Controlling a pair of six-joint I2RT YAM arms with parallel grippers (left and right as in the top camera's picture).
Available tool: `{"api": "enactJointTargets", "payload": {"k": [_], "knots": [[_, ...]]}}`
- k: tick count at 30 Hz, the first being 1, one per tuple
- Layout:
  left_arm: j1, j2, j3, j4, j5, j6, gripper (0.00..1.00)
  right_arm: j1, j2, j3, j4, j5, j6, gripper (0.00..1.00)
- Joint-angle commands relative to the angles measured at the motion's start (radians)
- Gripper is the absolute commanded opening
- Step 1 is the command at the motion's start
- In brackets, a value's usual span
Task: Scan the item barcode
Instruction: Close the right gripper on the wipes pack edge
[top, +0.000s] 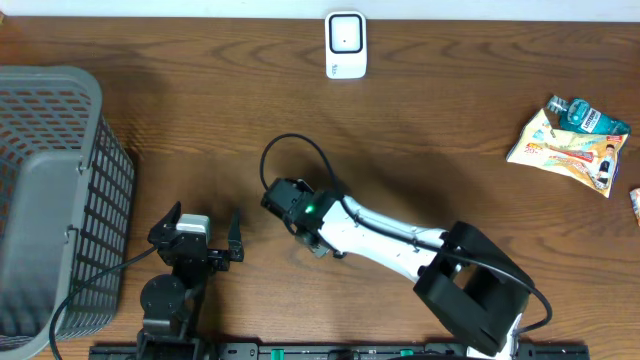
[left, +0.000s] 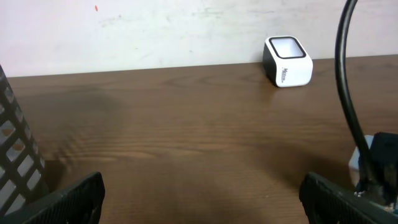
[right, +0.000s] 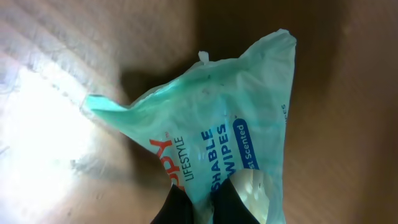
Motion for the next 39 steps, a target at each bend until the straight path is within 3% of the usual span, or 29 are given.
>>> {"api": "enactJointTargets", "payload": {"k": [1,7,10,15,20,29,39], "knots": [[0.003,-0.005,-0.016,-0.033,0.014,-0.002,1.0,-0.071,-0.003,0.072,-0.06,-0.256,-0.026,0.01],[0.003,-0.005,-0.016,-0.033,0.014,-0.002,1.0,-0.268,-0.033,0.155,-0.178,-0.912,-0.265,0.01],[0.003,-0.005,-0.016,-0.033,0.014,-0.002,1.0,-0.362,-0.03,0.14,-0.195,-1.149,-0.356,0.01],[0.003,-0.005,-0.016,-0.033,0.014,-0.002,1.0,-0.487,-0.016,0.055,-0.172,-1.336,-0.428,0.01],[0.003,-0.005,-0.016,-0.033,0.014,-0.002,1.0,-0.536,0.055,-0.047,-0.026,-1.492,-0.43,0.01],[0.003,-0.005,-0.016,-0.033,0.014,-0.002,1.0,-0.537,0.17,-0.048,0.031,-1.382,-0.425,0.01],[0.003,-0.005,-0.016,-0.033,0.014,-0.002,1.0,-0.57,0.172,-0.048,0.03,-1.246,-0.388,0.11]]}}
